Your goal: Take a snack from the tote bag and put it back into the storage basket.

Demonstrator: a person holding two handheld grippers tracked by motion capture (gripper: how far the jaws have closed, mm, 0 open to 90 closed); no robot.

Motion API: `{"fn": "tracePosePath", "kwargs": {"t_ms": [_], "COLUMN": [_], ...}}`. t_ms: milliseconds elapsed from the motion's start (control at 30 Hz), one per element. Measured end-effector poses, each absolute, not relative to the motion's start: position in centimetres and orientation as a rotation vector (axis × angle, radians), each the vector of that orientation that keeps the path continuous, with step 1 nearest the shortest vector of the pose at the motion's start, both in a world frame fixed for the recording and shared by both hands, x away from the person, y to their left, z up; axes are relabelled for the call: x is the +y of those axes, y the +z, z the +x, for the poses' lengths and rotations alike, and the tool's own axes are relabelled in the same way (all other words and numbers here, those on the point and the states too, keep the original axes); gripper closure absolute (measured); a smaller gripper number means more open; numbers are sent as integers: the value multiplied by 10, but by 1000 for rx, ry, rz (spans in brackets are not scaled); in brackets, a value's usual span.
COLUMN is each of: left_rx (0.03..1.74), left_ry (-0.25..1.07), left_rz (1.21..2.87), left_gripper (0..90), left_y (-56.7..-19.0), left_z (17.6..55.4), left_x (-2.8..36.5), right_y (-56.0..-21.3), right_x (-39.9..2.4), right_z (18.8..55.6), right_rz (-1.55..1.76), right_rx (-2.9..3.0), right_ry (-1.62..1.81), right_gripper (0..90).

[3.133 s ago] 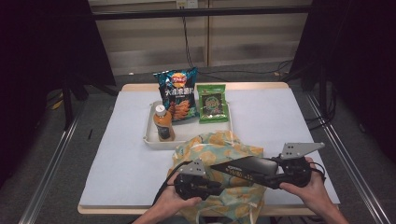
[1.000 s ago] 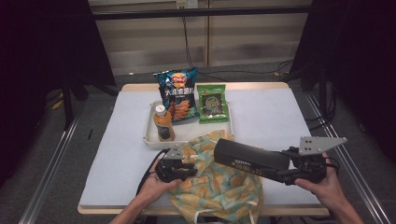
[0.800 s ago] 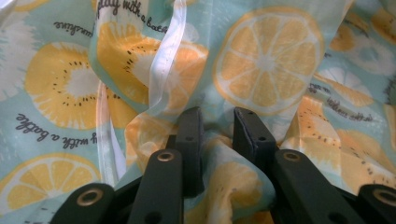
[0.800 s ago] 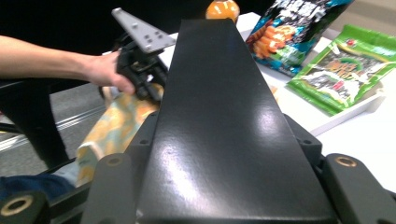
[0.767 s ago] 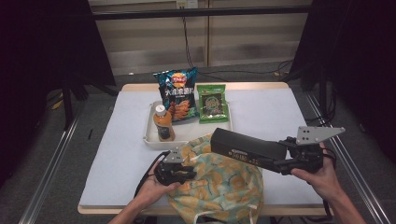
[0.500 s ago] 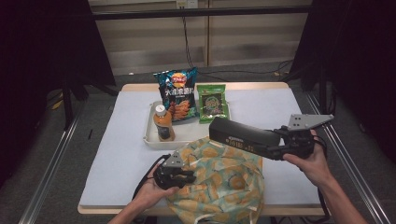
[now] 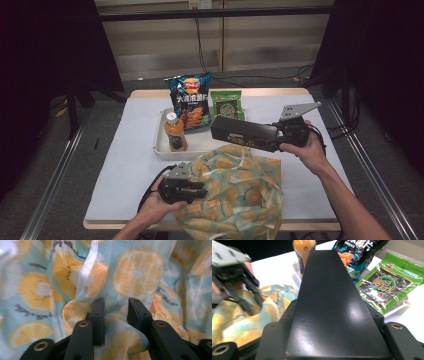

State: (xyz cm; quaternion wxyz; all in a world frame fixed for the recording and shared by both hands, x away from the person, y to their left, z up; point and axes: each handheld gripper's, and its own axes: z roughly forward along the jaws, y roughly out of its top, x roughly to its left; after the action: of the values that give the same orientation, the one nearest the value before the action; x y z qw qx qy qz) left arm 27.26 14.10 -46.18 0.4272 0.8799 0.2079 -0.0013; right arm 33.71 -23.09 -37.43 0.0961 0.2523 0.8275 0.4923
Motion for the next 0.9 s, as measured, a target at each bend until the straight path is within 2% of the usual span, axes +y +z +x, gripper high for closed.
{"fn": "tracePosePath", "kwargs": {"t_ms": [33, 267, 500, 900], "left_rx": [528, 567, 576, 585], "left_ry": [0, -1, 2, 27], "left_rz": [2186, 2092, 2070, 2050], "left_gripper": [621, 554, 481, 462], "left_y": [-460, -451, -447, -443], "left_z": [273, 276, 277, 277], "left_x": [143, 154, 157, 164], "right_y": [-377, -389, -397, -407], "right_x": [-229, -222, -212, -191], "right_z": [343, 367, 391, 409], "right_rz": [739, 736, 728, 680], "right_rx": [2461, 2478, 2505, 2578], "right_ry": [1448, 1458, 1436, 1402], "right_gripper": [438, 438, 439, 438]}}
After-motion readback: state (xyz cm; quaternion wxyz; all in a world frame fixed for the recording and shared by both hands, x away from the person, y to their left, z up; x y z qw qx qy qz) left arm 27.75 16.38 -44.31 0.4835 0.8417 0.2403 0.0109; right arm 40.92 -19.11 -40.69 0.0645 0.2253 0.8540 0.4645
